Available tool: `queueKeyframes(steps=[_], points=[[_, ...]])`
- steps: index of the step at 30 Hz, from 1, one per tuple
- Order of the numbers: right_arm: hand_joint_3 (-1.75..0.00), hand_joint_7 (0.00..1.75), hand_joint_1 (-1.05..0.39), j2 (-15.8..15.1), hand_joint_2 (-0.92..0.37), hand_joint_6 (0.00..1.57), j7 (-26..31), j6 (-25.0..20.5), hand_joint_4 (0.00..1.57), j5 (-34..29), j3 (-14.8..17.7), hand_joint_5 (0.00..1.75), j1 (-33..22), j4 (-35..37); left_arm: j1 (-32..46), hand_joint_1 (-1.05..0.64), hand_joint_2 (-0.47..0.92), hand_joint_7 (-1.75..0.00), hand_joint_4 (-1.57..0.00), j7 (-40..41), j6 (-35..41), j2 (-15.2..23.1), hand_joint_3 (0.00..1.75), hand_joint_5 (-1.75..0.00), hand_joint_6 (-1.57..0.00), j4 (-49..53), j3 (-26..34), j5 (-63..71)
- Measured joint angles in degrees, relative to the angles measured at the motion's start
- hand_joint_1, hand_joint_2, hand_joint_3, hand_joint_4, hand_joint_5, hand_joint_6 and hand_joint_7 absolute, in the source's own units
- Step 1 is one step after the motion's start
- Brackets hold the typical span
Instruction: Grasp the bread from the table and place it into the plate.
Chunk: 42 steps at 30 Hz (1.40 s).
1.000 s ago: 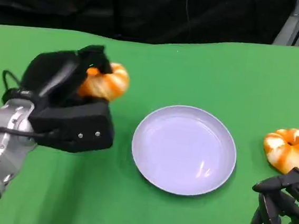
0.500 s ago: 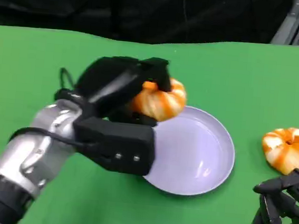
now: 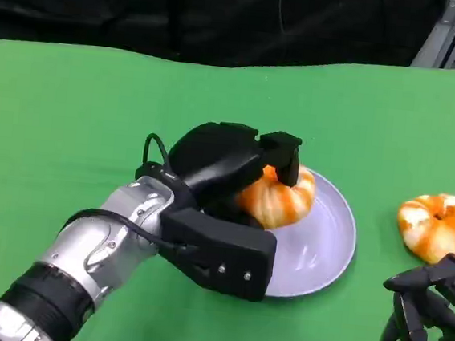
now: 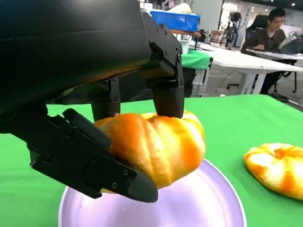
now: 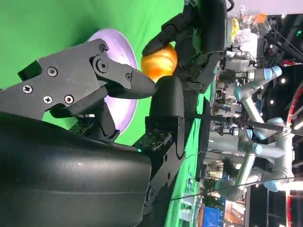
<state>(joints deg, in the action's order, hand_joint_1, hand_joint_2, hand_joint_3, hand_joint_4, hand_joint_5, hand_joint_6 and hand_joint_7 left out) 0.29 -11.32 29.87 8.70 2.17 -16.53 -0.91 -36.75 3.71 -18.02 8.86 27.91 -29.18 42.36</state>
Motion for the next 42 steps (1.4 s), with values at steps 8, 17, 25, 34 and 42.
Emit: queueKeyframes(steps=[8, 17, 25, 34, 42], points=[[-0.82, 1.46, -0.14, 0.16, -0.74, 0.76, 1.28, -0.51, 0.85, -2.00, -0.75, 1.68, -0.40, -1.05, -1.71, -0.03, 0.92, -1.63, -0.60, 2.39, -1.42, -1.14, 0.12, -1.75, -0.54, 6.70, -2.83, 2.60], [-0.77, 1.46, -0.15, 0.19, -0.77, 0.76, 1.06, -0.82, 0.85, -1.81, -0.88, 1.68, -0.30, -0.97, -2.61, -0.31, 0.92, -0.09, -0.83, 0.85, -1.62, -0.95, 0.24, -0.32, -0.89, 6.48, -3.25, 2.39], [-0.79, 1.45, -0.14, 0.19, -0.75, 0.78, 0.45, -0.79, 0.86, -1.42, -0.85, 1.68, -0.04, -0.66, -2.87, -0.82, 0.92, 0.00, -0.28, -13.80, 1.04, 1.78, 0.38, 0.00, -0.41, 1.99, -4.36, 1.15], [-0.80, 1.42, -0.15, 0.22, -0.74, 0.78, 0.38, -0.93, 0.85, -0.74, -0.83, 1.67, -0.14, -0.70, -0.55, -0.94, 0.92, 0.00, -0.08, -15.98, 2.90, 4.33, 0.49, 0.00, -0.29, -1.44, -4.23, 0.66], [-0.80, 1.43, -0.15, 0.22, -0.74, 0.78, 0.35, -0.92, 0.85, -0.86, -0.75, 1.66, 0.06, -0.22, 2.51, -0.95, 0.92, -0.01, -0.12, -14.79, 0.01, 5.86, 0.48, -0.02, -0.32, -2.64, -1.09, -2.68]])
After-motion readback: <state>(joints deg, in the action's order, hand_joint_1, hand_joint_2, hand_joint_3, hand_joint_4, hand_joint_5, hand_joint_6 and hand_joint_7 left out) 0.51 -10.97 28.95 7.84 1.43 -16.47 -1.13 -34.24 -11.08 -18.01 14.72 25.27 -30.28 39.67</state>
